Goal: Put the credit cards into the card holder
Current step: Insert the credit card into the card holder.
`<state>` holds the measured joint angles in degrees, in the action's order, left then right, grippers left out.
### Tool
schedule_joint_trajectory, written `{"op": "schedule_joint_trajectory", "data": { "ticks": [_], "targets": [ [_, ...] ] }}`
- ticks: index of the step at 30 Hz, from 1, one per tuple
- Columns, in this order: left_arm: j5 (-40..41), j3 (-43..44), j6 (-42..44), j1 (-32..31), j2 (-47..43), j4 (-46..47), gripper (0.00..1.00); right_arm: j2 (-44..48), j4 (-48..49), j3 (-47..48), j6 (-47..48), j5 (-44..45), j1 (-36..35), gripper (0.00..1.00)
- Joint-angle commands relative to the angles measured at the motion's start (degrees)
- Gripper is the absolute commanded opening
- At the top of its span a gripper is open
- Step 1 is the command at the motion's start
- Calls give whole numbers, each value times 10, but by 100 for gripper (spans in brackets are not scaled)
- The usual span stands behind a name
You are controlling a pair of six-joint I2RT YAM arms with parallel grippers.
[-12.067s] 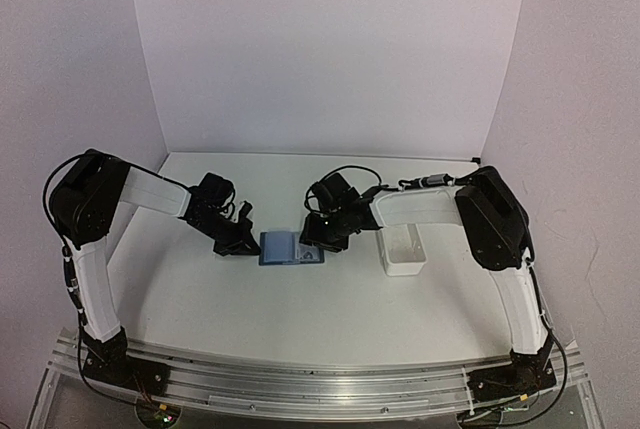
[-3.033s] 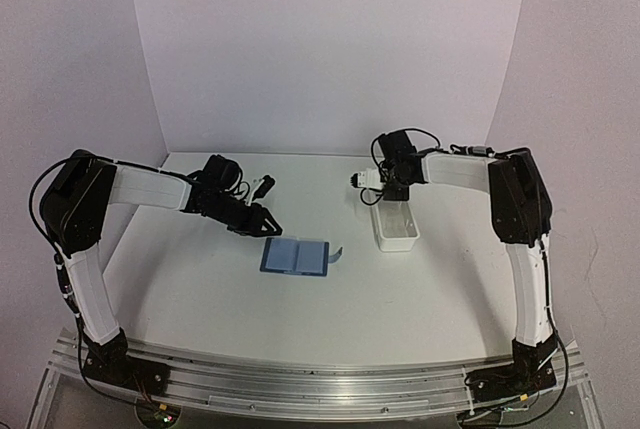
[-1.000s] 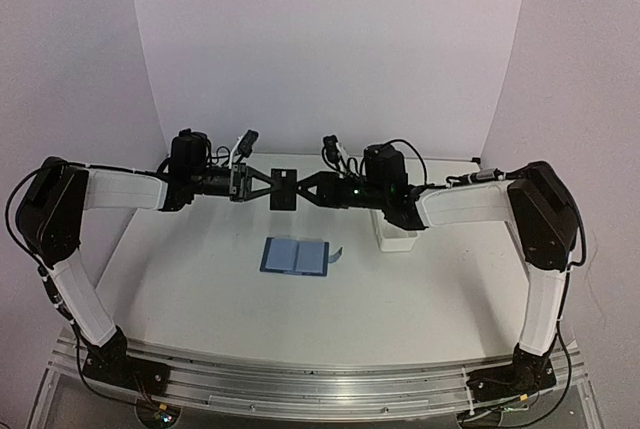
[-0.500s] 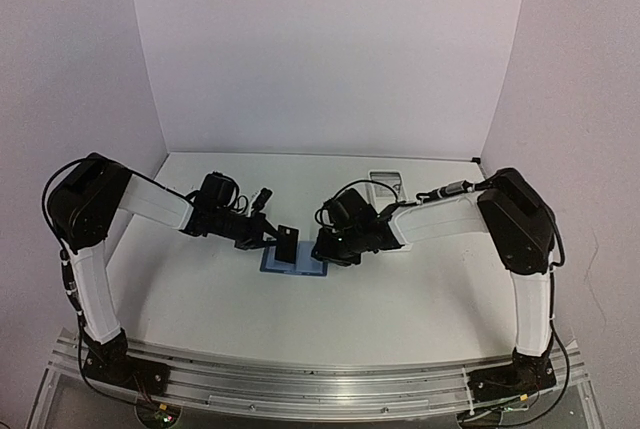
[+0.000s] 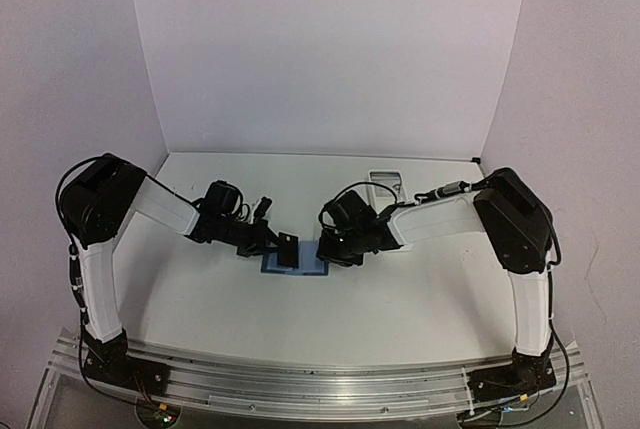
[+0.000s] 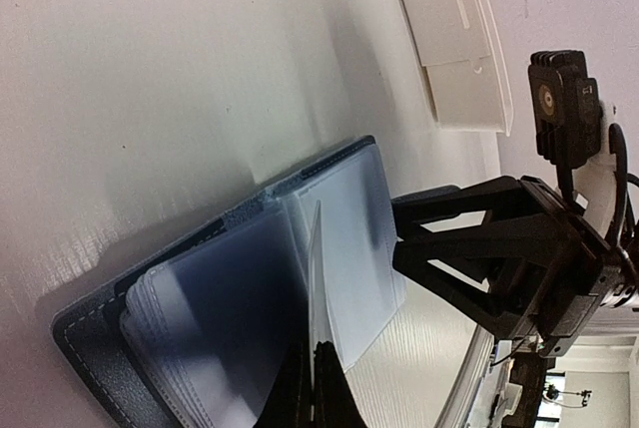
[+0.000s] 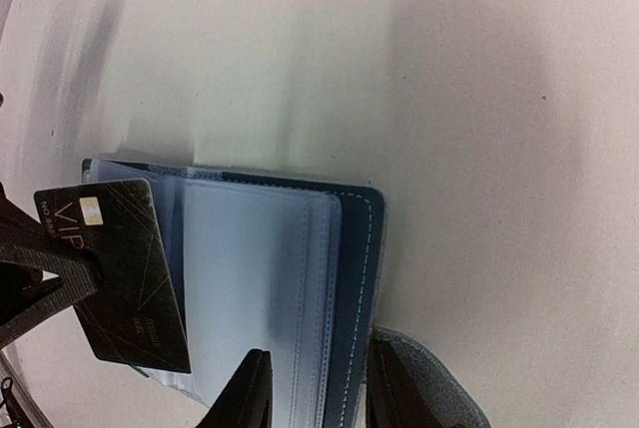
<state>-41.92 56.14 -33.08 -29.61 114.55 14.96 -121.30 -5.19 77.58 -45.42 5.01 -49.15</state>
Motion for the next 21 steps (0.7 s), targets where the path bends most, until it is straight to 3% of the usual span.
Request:
{"op": "schedule_joint_trajectory", "data": {
  "ticks": [1,7,21],
  "targets": [
    [-15,15,-29,-4,13,31,0,-25,-16,1,-13,1,2,29],
    [-42,11,-62,1,2,45,0,-27,-16,-1,-17,-4,2,28],
    [-7,8,-80,-8,23,40,0,-25,-15,-2,-14,-5,3,27]
  ]
}}
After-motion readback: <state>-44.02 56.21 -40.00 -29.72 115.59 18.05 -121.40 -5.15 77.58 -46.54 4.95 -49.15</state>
